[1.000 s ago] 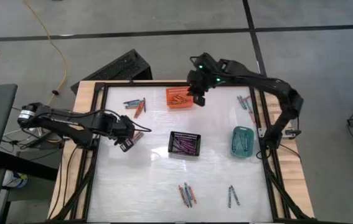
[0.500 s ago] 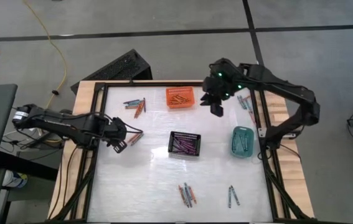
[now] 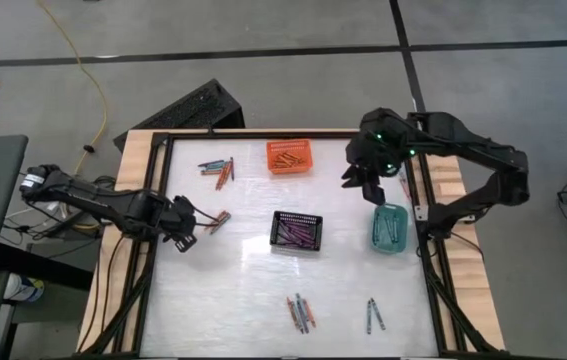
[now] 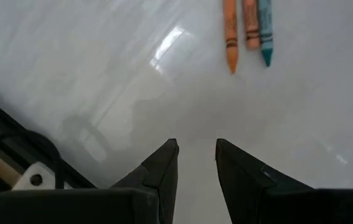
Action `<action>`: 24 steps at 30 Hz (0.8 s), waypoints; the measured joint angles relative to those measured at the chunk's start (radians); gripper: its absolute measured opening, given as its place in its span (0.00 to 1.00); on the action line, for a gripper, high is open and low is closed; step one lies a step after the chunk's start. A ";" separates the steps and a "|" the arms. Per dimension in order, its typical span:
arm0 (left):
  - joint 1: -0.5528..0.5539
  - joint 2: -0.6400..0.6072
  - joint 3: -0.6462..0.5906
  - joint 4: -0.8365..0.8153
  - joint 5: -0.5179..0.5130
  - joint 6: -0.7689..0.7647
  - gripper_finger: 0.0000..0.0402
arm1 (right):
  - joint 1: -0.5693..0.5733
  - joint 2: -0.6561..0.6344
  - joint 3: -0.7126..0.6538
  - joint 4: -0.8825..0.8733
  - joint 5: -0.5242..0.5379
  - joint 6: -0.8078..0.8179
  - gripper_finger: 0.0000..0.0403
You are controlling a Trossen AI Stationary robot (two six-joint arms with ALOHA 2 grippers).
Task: Sort crayons
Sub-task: Put the orange crayon into the orange bin
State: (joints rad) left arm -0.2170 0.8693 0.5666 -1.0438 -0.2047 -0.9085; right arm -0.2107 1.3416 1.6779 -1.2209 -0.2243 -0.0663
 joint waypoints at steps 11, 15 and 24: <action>-0.098 -0.002 -0.028 0.033 -0.051 -0.090 0.24 | 0.053 -0.039 0.000 -0.016 0.051 0.041 0.25; -0.133 -0.002 -0.028 0.051 -0.116 -0.088 0.24 | 0.061 -0.040 0.000 -0.027 0.052 0.042 0.25; -0.149 0.001 -0.104 0.120 -0.152 -0.090 0.24 | 0.061 -0.039 0.000 -0.028 0.054 0.043 0.25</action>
State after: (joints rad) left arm -0.3656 0.8700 0.4624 -0.9243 -0.3565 -0.9985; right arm -0.1493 1.3025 1.6775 -1.2488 -0.1699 -0.0231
